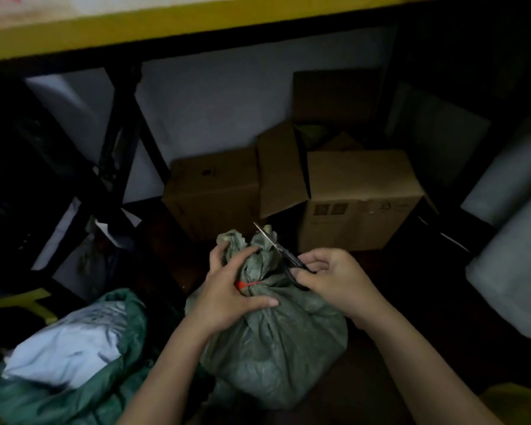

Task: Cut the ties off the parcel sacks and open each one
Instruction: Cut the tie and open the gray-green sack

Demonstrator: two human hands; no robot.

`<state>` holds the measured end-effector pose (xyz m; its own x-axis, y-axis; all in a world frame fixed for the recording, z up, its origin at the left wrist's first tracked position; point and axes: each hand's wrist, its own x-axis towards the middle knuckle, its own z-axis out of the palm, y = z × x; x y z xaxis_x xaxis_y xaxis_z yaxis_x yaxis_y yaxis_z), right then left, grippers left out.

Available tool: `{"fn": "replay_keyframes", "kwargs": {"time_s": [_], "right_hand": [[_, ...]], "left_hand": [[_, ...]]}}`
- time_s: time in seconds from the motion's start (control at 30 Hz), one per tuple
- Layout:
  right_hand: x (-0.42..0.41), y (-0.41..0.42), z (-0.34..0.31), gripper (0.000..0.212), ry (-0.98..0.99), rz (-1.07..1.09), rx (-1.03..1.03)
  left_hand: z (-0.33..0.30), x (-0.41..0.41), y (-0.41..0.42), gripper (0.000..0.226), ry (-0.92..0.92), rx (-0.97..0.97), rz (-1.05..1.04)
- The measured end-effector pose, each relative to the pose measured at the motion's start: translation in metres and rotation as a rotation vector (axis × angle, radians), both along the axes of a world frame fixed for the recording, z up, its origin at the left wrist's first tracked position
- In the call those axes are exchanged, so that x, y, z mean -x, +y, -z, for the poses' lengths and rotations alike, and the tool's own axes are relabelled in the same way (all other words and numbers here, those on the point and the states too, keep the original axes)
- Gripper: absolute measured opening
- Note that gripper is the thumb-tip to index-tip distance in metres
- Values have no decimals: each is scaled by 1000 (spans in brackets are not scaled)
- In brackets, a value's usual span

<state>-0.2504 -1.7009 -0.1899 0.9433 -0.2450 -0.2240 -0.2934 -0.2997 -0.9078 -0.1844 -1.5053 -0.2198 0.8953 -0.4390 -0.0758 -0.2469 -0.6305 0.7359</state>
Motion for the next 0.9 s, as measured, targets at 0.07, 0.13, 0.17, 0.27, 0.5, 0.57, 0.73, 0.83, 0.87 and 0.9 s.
{"fn": "replay_keyframes", "kwargs": {"time_s": [0.07,0.13,0.17,0.27,0.5,0.57,0.73,0.83,0.87,0.9], "right_hand": [[-2,6,19,11,-89,40,-100],[1,14,37,12,-191,82,-205],[3,17,44,15,-229,83,-268],[8,27,56,20,-263,65,-448],[4,20,57,21,-194,147,-458],[7,16,61,20,-198,129,-454],[6,6,68,16,-227,52,-459],[7,3,71,17,-208,32,-463],[6,2,72,17,-214,38,-456],[5,2,71,16,-230,54,-454]], "left_hand": [[4,-1,2,101,8,45,28],[7,-3,-1,101,-15,47,79],[9,-3,-4,100,-19,38,105],[12,-5,-10,90,-40,52,101],[11,5,-10,79,-203,-26,231],[14,3,-10,69,-180,-5,204],[12,-5,-20,61,120,244,81],[8,-10,-20,67,324,344,102],[6,-11,-20,69,353,359,104],[5,-12,-19,69,367,372,94]]}}
